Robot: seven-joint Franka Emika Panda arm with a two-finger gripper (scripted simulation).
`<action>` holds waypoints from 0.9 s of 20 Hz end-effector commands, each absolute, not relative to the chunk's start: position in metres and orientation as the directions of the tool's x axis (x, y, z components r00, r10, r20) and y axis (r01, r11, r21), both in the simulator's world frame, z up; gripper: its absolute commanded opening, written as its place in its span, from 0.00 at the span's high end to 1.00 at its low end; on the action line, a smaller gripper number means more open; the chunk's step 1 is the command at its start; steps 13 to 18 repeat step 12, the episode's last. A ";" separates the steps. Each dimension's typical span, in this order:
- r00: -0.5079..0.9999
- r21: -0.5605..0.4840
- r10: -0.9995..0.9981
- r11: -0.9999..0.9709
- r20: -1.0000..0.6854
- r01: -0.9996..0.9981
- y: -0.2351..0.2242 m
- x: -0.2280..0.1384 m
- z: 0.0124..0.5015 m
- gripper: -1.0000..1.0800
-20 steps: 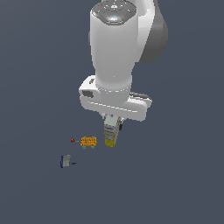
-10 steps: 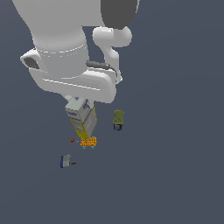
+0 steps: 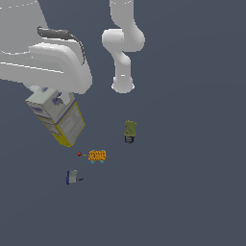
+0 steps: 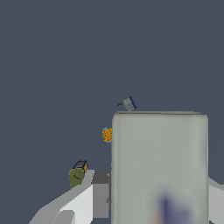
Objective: Pick up a designated object from a clutter of objects.
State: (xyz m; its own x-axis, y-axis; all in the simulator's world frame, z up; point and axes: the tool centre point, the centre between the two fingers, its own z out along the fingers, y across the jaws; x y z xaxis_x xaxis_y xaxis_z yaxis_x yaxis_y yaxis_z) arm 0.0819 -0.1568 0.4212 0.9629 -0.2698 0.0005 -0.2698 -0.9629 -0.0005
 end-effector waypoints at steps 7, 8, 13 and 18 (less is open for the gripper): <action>0.963 0.000 -0.269 -0.963 0.000 -0.269 -0.178 0.085 0.440 1.00; 0.963 0.000 -0.269 -0.963 0.000 -0.269 -0.179 0.086 0.441 1.00; 0.963 0.000 -0.269 -0.963 0.000 -0.269 -0.181 0.086 0.443 1.00; 0.963 0.000 -0.269 -0.963 0.000 -0.269 -0.181 0.086 0.443 1.00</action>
